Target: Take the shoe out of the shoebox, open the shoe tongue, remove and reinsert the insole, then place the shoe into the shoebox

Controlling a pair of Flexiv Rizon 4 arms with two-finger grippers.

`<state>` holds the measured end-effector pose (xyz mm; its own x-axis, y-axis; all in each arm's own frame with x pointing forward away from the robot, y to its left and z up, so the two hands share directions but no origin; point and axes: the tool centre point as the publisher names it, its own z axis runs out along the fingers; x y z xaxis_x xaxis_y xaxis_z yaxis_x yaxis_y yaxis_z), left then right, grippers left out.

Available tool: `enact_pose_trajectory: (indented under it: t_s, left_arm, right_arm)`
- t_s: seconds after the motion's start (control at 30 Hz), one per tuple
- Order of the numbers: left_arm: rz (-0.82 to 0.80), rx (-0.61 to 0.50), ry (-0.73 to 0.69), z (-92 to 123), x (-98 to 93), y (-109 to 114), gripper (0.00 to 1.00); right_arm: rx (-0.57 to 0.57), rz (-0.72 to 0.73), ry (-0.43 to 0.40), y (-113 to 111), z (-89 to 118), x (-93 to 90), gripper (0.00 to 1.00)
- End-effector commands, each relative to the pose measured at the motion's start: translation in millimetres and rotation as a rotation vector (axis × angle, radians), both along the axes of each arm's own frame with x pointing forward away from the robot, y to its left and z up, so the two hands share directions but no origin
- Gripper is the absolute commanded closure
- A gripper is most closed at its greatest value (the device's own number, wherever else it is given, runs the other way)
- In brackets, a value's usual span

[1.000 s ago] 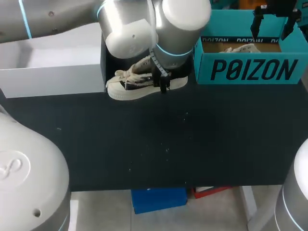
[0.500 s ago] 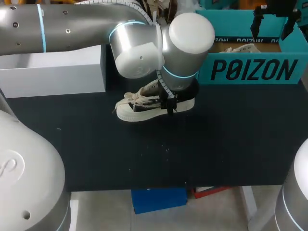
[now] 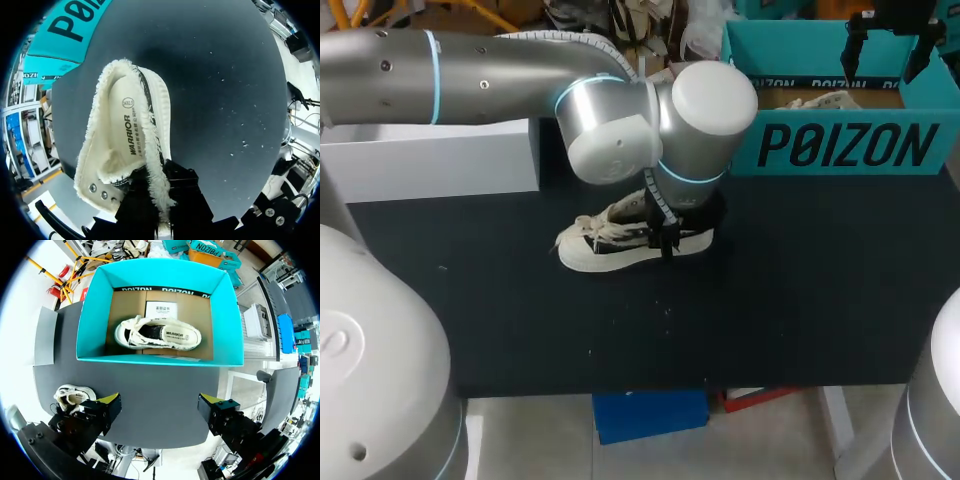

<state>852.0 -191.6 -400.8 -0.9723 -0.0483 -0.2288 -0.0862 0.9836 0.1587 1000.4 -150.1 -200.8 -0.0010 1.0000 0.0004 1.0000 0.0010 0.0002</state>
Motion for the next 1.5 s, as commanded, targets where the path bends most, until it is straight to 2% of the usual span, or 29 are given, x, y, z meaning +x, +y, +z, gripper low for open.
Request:
enact_pose_trajectory:
  t_s: [0.03,0.07,0.5,0.77,0.97,1.1,1.5]
  left_arm:
    - [-0.023,-0.003,0.009,-5,4.9,-1,0.37]
    - [-0.026,-0.004,0.011,-4,4.7,-2,0.0]
    - [-0.113,-0.113,-0.005,54,-16.2,-9,0.0]
    - [-0.11,-0.286,-0.04,94,-16.1,9,0.0]
    - [-0.117,-0.441,-0.041,116,-14.6,28,0.0]
    - [-0.162,-0.542,-0.02,126,-17.4,44,0.0]
    - [-0.162,-0.542,-0.02,126,-17.4,44,0.0]
  right_arm:
    - [0.0,0.0,0.0,0,0,-0.1,0.0]
    - [0.0,0.0,0.0,0,0,-0.1,0.0]
    - [0.0,0.0,0.0,0,0,-0.1,0.0]
    - [0.0,0.0,0.0,0,0,-0.1,0.0]
    - [0.0,0.0,0.0,0,0,-0.1,0.0]
    - [0.0,0.0,0.0,0,0,-0.1,0.0]
    - [0.0,0.0,0.0,0,0,-0.1,0.0]
